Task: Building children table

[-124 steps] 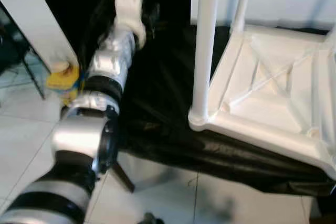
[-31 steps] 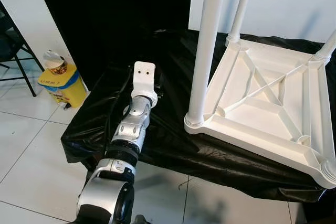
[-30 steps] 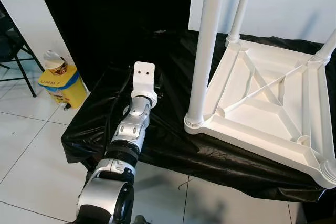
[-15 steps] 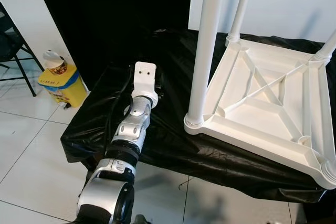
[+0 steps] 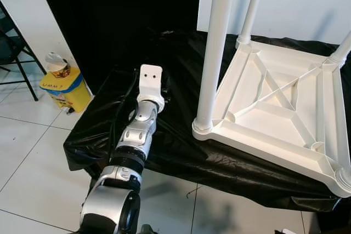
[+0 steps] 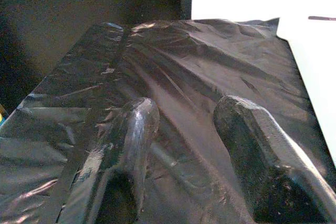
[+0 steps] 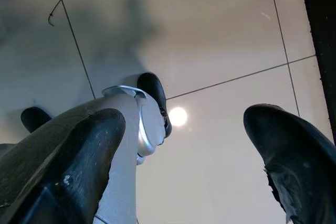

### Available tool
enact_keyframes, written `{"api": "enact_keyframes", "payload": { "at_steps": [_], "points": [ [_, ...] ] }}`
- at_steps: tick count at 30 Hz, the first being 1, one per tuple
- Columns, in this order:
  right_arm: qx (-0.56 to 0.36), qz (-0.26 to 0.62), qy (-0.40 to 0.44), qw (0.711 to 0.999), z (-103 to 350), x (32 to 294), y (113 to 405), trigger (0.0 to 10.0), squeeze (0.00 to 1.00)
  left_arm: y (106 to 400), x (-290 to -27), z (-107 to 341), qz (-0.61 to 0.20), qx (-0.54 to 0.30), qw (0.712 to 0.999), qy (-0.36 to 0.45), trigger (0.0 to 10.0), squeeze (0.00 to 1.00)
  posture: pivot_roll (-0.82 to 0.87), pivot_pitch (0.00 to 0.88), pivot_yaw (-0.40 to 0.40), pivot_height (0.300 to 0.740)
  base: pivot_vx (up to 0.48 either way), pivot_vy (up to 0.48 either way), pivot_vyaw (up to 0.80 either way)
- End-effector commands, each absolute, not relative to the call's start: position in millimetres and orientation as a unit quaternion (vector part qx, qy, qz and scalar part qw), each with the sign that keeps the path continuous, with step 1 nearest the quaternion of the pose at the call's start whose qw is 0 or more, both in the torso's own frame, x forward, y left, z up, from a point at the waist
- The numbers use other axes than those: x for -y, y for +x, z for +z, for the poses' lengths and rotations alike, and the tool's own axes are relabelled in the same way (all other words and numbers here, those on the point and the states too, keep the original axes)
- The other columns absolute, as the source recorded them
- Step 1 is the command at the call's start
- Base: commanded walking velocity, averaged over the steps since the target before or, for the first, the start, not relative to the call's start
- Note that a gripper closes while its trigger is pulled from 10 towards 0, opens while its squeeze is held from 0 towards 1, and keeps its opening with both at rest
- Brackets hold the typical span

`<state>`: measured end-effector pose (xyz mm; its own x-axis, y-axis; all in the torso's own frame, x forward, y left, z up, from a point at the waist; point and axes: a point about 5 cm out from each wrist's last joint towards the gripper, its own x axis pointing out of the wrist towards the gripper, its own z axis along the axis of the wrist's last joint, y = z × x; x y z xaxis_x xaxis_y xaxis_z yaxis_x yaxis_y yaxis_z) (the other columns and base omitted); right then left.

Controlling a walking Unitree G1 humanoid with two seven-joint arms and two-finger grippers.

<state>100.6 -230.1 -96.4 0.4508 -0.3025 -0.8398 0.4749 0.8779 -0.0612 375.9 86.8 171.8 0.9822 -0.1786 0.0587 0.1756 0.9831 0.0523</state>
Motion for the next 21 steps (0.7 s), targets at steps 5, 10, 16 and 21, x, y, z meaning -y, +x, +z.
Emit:
{"api": "enact_keyframes", "payload": {
  "at_steps": [5,10,16,21],
  "points": [
    [-0.55,-0.038,-0.078,0.831,-101.0,220.0,129.6,10.0,0.0,375.0,-89.8,167.6,-0.049,0.023,0.998,0.021,10.0,0.0,0.03,0.014,-0.006,0.74,0.0,0.0,0.0],
    [-0.55,-0.038,-0.078,0.831,-101.0,220.0,129.6,10.0,0.0,375.0,-89.8,167.6,-0.049,0.023,0.998,0.021,10.0,0.0,0.03,0.014,-0.006,0.74,0.0,0.0,0.0],
    [-0.55,-0.038,-0.078,0.831,-101.0,220.0,129.6,10.0,0.0,375.0,-89.8,167.6,-0.049,0.023,0.998,0.021,10.0,0.0,0.03,0.014,-0.006,0.74,0.0,0.0,0.0],
    [-0.55,-0.038,-0.078,0.831,-101.0,220.0,129.6,10.0,0.0,375.0,-89.8,167.6,-0.049,0.023,0.998,0.021,10.0,0.0,0.03,0.014,-0.006,0.74,0.0,0.0,0.0]
  ]
}}
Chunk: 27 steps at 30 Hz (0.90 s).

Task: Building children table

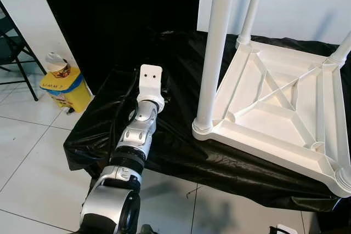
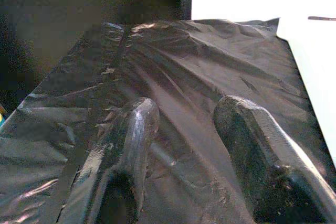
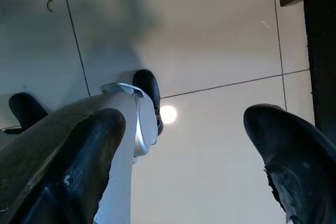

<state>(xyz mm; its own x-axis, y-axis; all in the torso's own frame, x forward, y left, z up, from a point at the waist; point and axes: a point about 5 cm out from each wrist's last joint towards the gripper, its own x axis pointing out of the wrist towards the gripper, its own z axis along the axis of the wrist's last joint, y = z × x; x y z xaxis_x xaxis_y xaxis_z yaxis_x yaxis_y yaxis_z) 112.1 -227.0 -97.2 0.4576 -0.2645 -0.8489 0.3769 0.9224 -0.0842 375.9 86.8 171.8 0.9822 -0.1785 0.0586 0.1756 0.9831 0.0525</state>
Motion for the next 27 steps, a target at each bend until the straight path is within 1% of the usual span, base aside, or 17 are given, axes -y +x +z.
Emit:
{"api": "enact_keyframes", "payload": {
  "at_steps": [1,3,4,10,27],
  "points": [
    [-0.55,-0.038,-0.078,0.831,-101.0,220.0,129.6,10.0,0.0,375.0,-89.8,167.6,-0.049,0.023,0.998,0.021,10.0,0.0,0.03,0.014,-0.006,0.74,0.0,0.0,0.0],
    [-0.55,-0.038,-0.078,0.831,-101.0,220.0,129.6,10.0,0.0,375.0,-89.8,167.6,-0.049,0.023,0.998,0.021,10.0,0.0,0.03,0.014,-0.006,0.74,0.0,0.0,0.0],
    [-0.55,-0.037,-0.078,0.831,-100.9,219.9,129.9,10.0,0.0,374.8,-90.0,167.6,-0.049,0.023,0.998,0.021,10.0,0.0,0.03,0.0,0.0,0.74,0.0,0.0,0.0],
    [-0.543,-0.053,-0.067,0.835,-100.1,217.0,134.9,10.0,0.0,372.7,-90.7,171.4,-0.051,0.024,0.998,0.019,10.0,0.0,0.03,0.0,0.0,0.74,0.0,0.0,0.0],
    [-0.543,-0.051,-0.068,0.835,-100.1,215.7,135.6,10.0,0.0,372.0,-91.2,172.2,-0.051,0.023,0.998,0.019,10.0,0.0,0.03,0.0,0.0,0.74,0.0,0.0,0.0]
  ]
}}
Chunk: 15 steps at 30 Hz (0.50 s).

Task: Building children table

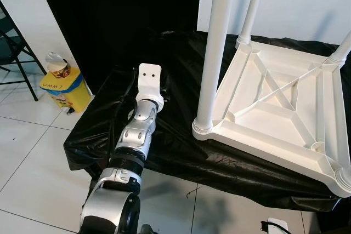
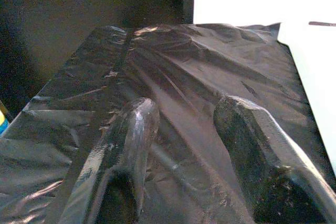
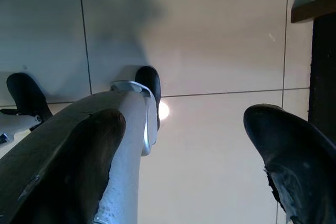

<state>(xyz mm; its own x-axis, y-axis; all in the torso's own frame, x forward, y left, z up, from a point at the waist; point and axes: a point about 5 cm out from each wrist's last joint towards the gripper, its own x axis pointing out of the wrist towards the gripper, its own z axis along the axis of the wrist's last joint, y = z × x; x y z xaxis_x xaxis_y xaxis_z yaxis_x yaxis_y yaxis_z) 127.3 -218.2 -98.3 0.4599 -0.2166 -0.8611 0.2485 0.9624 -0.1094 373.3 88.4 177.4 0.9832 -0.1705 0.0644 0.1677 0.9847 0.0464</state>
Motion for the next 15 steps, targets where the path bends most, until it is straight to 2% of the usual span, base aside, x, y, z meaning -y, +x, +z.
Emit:
{"api": "enact_keyframes", "payload": {
  "at_steps": [1,6,7,15],
  "points": [
    [-0.543,-0.051,-0.068,0.835,-100.1,215.7,135.6,10.0,0.0,372.0,-91.2,172.2,-0.051,0.023,0.998,0.019,10.0,0.0,0.03,0.0,0.0,0.74,0.0,0.0,0.0],
    [-0.543,-0.05,-0.069,0.836,-100.2,215.1,135.8,10.0,0.0,371.5,-91.1,172.4,-0.051,0.022,0.998,0.019,10.0,0.0,0.03,0.0,0.0,0.74,0.0,0.0,0.0],
    [-0.543,-0.049,-0.069,0.836,-100.2,214.8,135.9,10.0,0.0,371.3,-91.1,172.2,-0.051,0.022,0.998,0.019,10.0,0.0,0.03,0.039,-0.002,0.74,0.0,0.0,0.0],
    [-0.543,-0.048,-0.07,0.836,-100.0,214.8,136.6,10.0,0.0,371.1,-91.1,172.3,-0.051,0.021,0.998,0.019,10.0,0.0,0.04,0.04,-0.002,0.74,0.0,0.0,0.0]
  ]
}}
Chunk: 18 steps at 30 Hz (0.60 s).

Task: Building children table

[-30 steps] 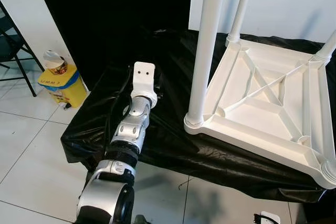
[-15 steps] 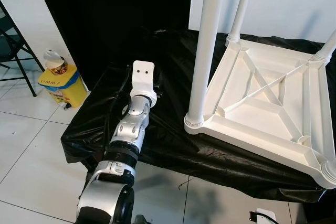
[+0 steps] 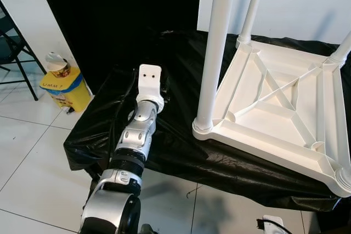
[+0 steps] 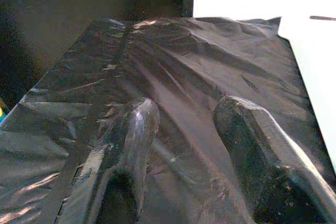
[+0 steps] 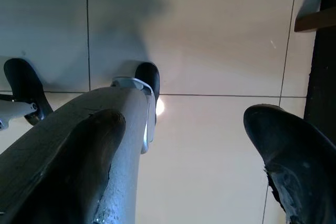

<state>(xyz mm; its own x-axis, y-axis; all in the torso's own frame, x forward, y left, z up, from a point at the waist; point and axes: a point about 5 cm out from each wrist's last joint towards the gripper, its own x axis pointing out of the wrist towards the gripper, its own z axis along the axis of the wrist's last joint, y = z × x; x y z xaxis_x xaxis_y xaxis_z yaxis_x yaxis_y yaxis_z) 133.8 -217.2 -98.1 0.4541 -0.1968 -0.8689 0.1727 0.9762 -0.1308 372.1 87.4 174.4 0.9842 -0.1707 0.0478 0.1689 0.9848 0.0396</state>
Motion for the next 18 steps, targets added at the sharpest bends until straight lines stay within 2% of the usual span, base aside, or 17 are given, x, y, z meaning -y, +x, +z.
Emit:
{"api": "enact_keyframes", "payload": {
  "at_steps": [1,9,18],
  "points": [
    [-0.543,-0.048,-0.07,0.836,-100.0,214.8,136.6,10.0,0.0,371.1,-91.1,172.3,-0.051,0.021,0.998,0.019,10.0,0.0,0.04,0.04,-0.002,0.74,0.0,0.0,0.0],
    [-0.542,-0.048,-0.073,0.836,-99.8,215.6,137.0,10.0,0.0,370.8,-91.0,172.5,-0.051,0.021,0.998,0.018,10.0,0.0,0.04,0.041,-0.002,0.74,0.0,0.0,0.0],
    [-0.503,-0.071,-0.042,0.86,-95.4,215.6,146.6,10.0,0.0,370.9,-90.9,172.8,-0.051,0.021,0.998,0.017,10.0,0.0,0.04,0.035,-0.004,0.74,0.0,0.0,0.0]
  ]
}}
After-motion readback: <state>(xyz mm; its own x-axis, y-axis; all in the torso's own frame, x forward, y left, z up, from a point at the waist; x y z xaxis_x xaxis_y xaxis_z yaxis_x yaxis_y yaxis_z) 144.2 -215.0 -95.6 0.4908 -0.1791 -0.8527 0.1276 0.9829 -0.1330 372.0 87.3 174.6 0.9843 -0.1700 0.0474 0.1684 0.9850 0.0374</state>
